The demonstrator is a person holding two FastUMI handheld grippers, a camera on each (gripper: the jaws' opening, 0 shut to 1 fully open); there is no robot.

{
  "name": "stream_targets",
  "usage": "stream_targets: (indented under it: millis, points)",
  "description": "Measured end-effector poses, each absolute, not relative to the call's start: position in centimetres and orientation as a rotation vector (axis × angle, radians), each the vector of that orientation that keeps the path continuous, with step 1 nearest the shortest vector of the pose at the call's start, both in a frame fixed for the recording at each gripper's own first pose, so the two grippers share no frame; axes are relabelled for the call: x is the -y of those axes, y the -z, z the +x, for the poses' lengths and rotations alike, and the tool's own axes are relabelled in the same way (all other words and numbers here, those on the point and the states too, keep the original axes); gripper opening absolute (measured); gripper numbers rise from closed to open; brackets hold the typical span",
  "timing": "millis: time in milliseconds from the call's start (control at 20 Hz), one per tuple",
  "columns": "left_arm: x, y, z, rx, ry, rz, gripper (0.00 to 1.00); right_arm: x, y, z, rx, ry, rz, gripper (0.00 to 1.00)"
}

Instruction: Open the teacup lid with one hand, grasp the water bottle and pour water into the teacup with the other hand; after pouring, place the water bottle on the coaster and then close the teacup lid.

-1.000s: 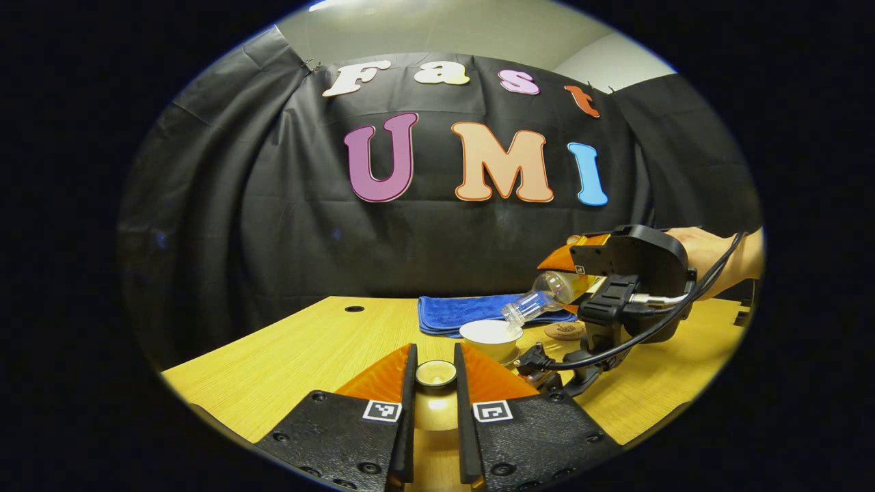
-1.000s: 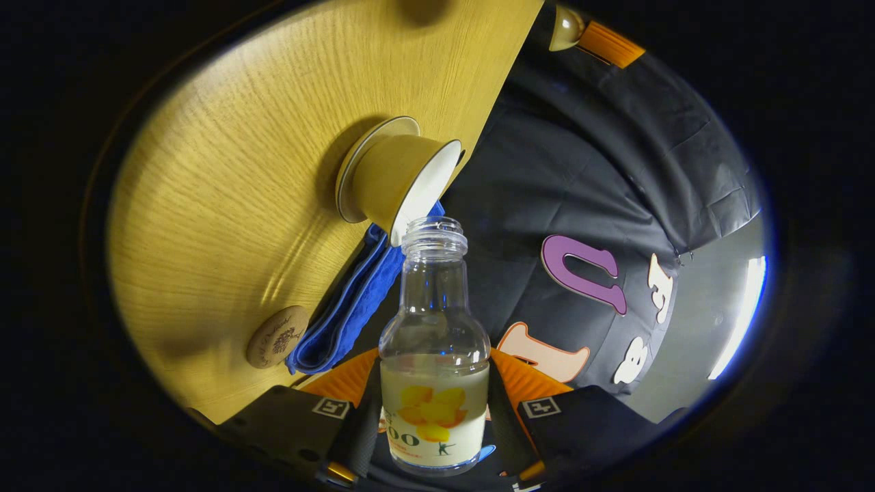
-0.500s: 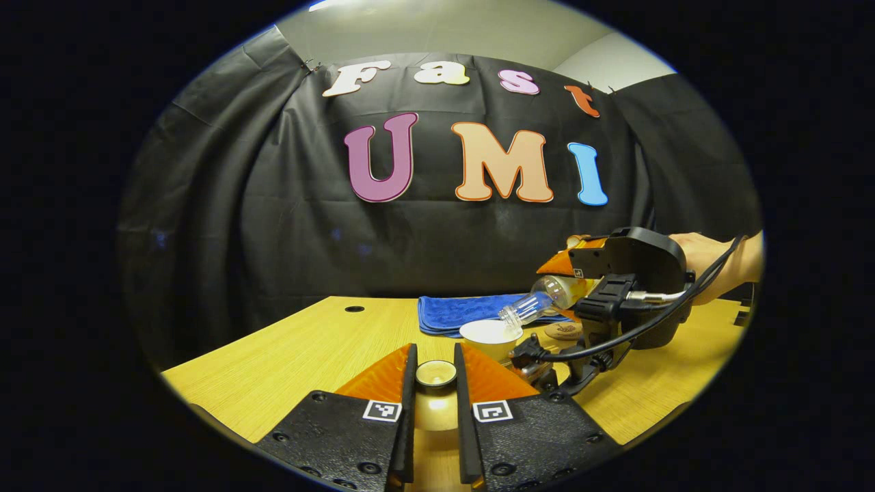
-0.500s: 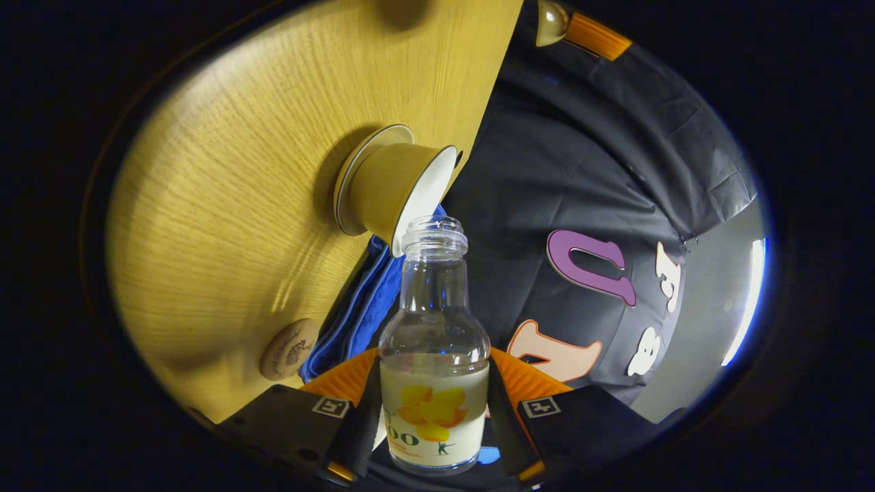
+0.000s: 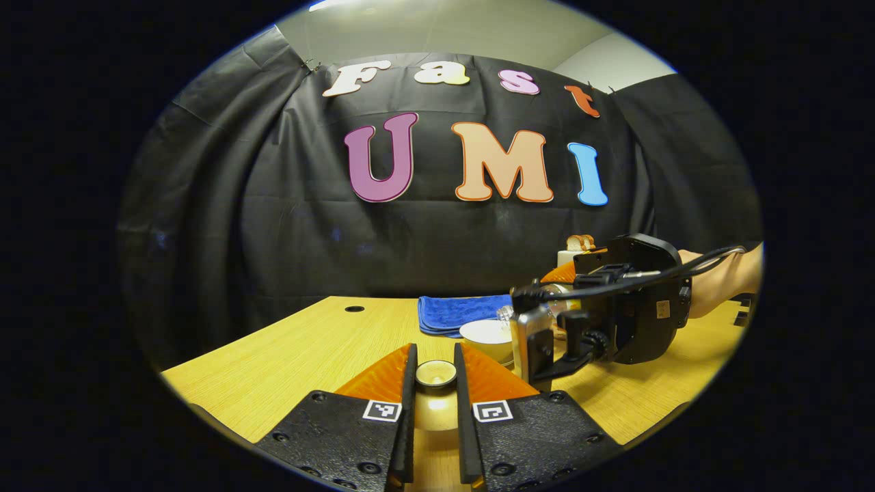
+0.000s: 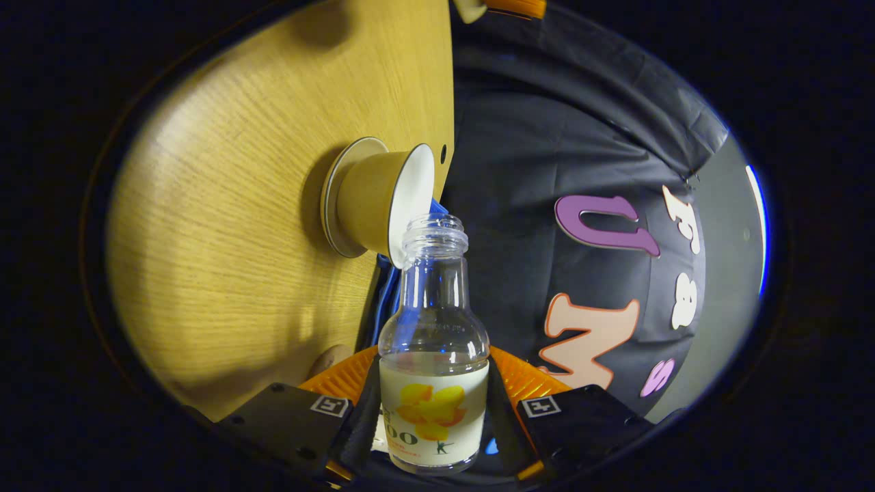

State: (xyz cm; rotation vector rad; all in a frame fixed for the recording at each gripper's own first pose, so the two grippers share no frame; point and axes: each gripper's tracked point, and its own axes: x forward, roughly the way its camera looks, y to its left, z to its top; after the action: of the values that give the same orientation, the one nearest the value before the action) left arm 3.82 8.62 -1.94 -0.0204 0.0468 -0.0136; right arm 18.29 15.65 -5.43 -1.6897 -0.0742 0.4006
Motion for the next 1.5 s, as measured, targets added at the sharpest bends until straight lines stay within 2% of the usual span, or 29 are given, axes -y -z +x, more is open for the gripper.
stream_targets:
  millis: [50, 100, 150, 250, 300, 500, 600, 700, 1000, 1250, 1500]
  points:
    - [-8.7, 2.0, 3.8, -0.047, 0.012, -0.020, 0.24, -15.2, 5.4, 18.0, 0.057, -0.394, -1.646, 0.78]
    - [-8.7, 2.0, 3.8, -0.048, 0.010, -0.021, 0.23, -15.0, 5.2, 18.0, 0.048, -0.391, -1.608, 0.74]
    - [-8.7, 1.9, 3.8, -0.048, 0.010, -0.020, 0.23, -14.6, 5.1, 18.2, 0.034, -0.389, -1.562, 0.78]
    - [-8.7, 1.9, 3.8, -0.048, 0.010, -0.020, 0.23, -14.0, 4.7, 18.3, 0.011, -0.383, -1.470, 0.78]
    - [-8.7, 2.0, 3.8, -0.048, 0.009, -0.020, 0.23, -13.8, 4.0, 18.4, 0.006, -0.375, -1.403, 0.74]
    - [-8.7, 1.9, 3.8, -0.049, 0.006, -0.021, 0.23, -11.9, 2.2, 19.0, -0.059, -0.352, -0.980, 0.74]
    - [-8.7, 1.9, 3.8, -0.049, 0.007, -0.021, 0.23, -11.2, 1.5, 20.4, -0.056, -0.331, -0.786, 0.78]
    - [-8.7, 1.9, 3.8, -0.048, 0.007, -0.020, 0.23, -10.1, 1.2, 21.3, -0.079, -0.313, -0.573, 0.76]
    - [-8.7, 2.0, 3.8, -0.049, 0.006, -0.020, 0.23, -7.4, 2.3, 23.1, -0.119, -0.260, -0.146, 0.78]
    - [-8.8, 2.0, 3.8, -0.049, 0.006, -0.020, 0.23, -6.2, 2.8, 24.8, -0.117, -0.208, 0.015, 0.77]
    - [-8.7, 2.0, 3.8, -0.050, 0.006, -0.021, 0.23, -6.1, 2.9, 27.0, -0.082, -0.168, 0.056, 0.76]
